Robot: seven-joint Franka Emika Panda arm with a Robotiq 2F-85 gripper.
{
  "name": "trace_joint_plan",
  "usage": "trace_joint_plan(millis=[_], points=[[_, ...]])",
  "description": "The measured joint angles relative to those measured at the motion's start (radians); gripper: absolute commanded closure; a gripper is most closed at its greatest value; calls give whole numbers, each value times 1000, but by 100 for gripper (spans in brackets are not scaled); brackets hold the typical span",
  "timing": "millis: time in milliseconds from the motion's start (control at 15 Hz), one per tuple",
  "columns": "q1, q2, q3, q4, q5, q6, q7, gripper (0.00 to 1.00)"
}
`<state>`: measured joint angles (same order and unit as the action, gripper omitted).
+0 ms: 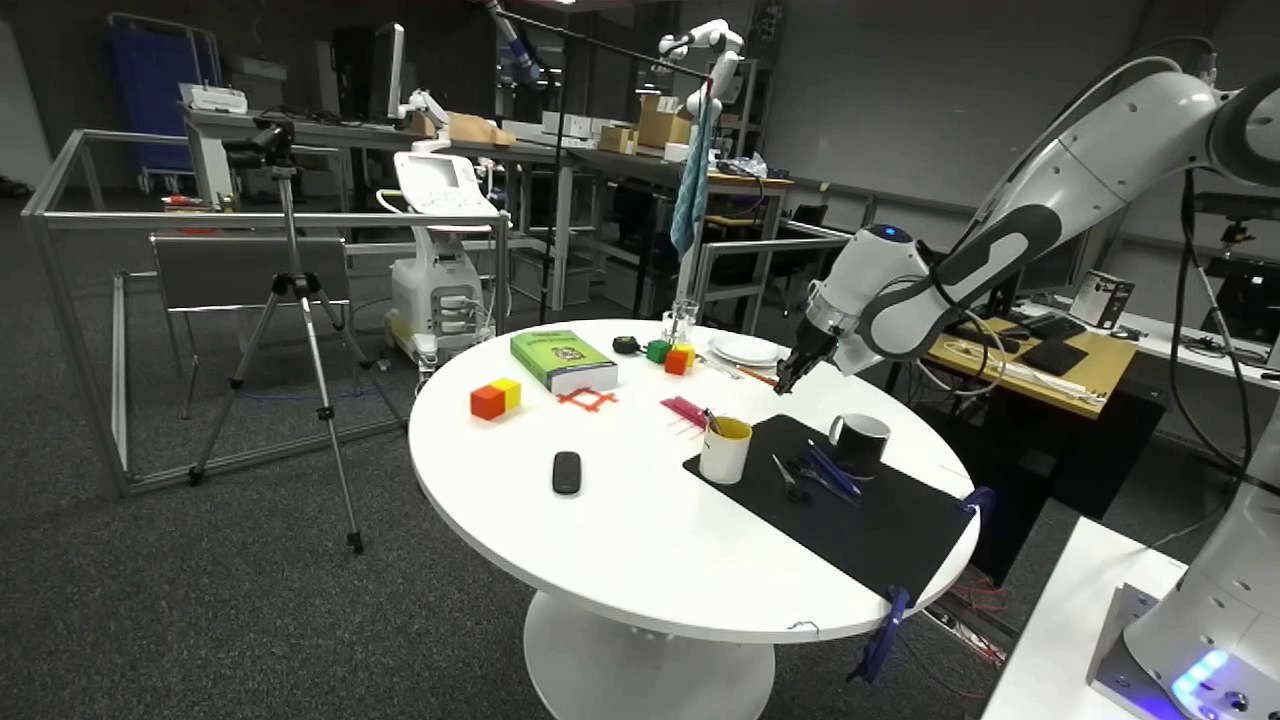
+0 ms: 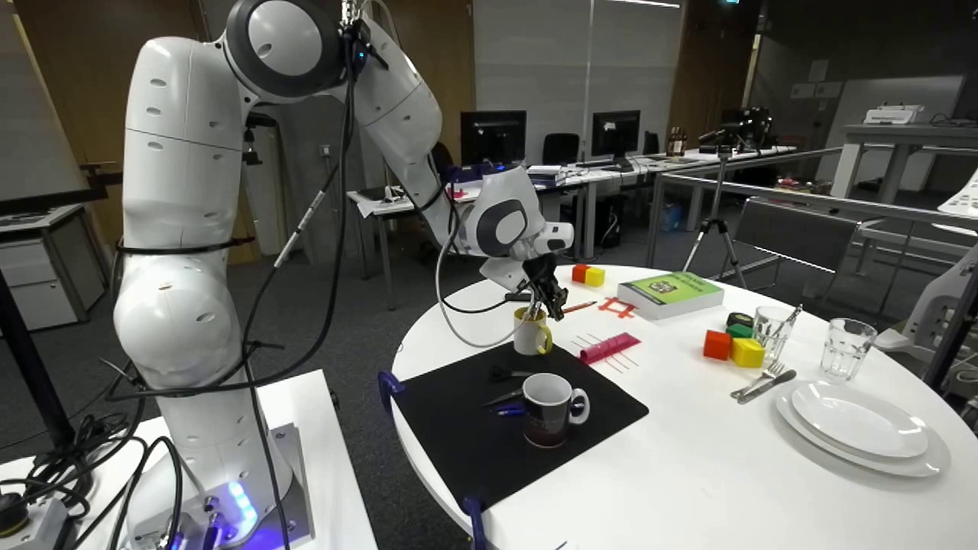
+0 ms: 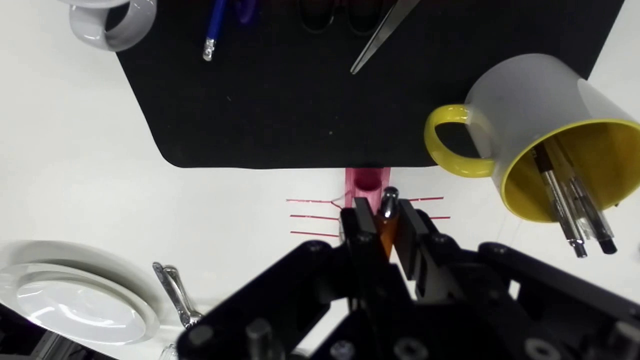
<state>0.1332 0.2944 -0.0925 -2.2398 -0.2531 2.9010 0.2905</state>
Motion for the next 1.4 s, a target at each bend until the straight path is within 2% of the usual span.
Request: trace_joint_plan(millis=[67, 133, 800, 1067, 1400], points=[[0, 0, 0, 0, 0, 0, 0, 84], [0, -1, 0, 0, 0, 0, 0, 96], [26, 39, -12, -26, -6, 1, -1, 96], [94, 40, -67, -99, -69, 57, 15, 96], [210, 40, -187, -173, -199, 150, 125, 96]])
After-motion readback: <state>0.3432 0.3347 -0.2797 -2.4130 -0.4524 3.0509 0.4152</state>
